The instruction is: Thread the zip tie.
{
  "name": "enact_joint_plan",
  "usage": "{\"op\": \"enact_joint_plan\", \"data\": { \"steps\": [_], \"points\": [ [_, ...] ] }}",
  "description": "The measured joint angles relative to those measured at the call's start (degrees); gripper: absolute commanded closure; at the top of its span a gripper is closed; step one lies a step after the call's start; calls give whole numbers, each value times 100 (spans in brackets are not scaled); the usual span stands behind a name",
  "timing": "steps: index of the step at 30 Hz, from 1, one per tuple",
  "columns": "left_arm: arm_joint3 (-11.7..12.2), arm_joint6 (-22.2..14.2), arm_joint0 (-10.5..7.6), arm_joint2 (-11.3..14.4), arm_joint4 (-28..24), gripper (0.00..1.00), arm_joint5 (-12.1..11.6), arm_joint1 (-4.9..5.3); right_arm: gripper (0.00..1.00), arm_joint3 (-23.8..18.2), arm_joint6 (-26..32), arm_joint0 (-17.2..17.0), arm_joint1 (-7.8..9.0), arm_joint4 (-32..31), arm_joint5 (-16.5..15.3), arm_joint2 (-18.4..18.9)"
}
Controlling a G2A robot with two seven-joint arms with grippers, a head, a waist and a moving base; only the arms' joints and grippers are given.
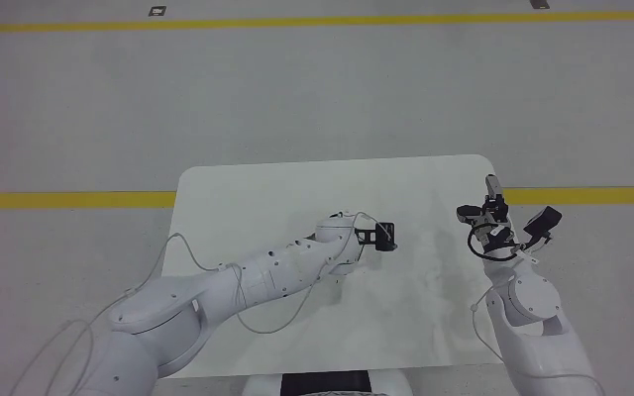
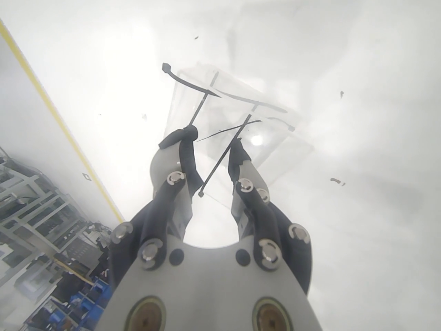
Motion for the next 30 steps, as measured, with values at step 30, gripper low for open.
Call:
{"op": "enact_joint_plan", "data": {
  "steps": [30],
  "points": [
    [-215, -173, -5, 0, -8, 100, 0, 15, 0, 0, 0, 0, 0, 0, 0, 0]
  ]
}}
